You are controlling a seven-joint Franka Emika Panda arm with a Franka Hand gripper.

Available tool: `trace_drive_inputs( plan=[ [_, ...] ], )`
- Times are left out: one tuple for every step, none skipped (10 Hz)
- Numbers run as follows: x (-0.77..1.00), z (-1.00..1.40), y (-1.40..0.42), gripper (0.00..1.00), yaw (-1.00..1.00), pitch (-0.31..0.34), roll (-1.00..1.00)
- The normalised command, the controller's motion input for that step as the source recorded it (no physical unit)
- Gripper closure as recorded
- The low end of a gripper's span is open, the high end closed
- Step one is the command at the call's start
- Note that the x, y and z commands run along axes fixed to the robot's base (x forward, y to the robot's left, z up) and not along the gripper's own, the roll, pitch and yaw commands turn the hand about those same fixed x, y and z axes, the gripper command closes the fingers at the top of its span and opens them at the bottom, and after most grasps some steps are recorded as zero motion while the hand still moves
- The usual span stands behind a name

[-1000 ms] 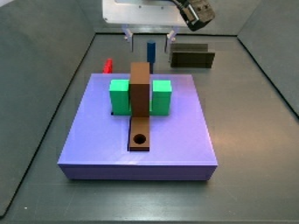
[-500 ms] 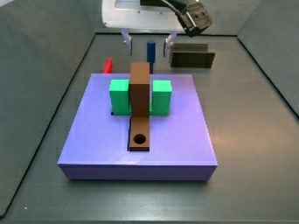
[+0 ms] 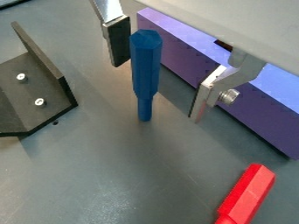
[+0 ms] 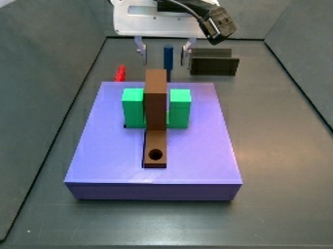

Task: Pick up the blue object. Move up. Move to above the board. Insert the blue object.
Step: Pick up the blue object.

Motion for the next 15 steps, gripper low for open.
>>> trace_drive_inputs(
  plan=[
    [0.0,0.0,0.0,0.0,0.0,0.0,0.0],
    [0.0,0.0,0.0,1.0,0.0,0.0,0.0],
    [0.0,0.0,0.0,1.0,0.0,0.0,0.0],
    [0.0,0.0,0.0,1.0,0.0,0.0,0.0],
    [0.0,0.0,0.0,1.0,0.0,0.0,0.0],
    [0.0,0.0,0.0,1.0,0.0,0.0,0.0],
    [0.0,0.0,0.0,1.0,0.0,0.0,0.0],
    [0.0,0.0,0.0,1.0,0.0,0.0,0.0],
    [0.0,0.0,0.0,1.0,0.0,0.0,0.0],
    [0.0,0.0,0.0,1.0,0.0,0.0,0.0],
    [0.0,0.0,0.0,1.0,0.0,0.0,0.0],
    [0.0,0.0,0.0,1.0,0.0,0.0,0.0],
    [0.0,0.0,0.0,1.0,0.0,0.0,0.0],
    [0.0,0.0,0.0,1.0,0.0,0.0,0.0],
    [0.0,0.0,0.0,1.0,0.0,0.0,0.0]
  ],
)
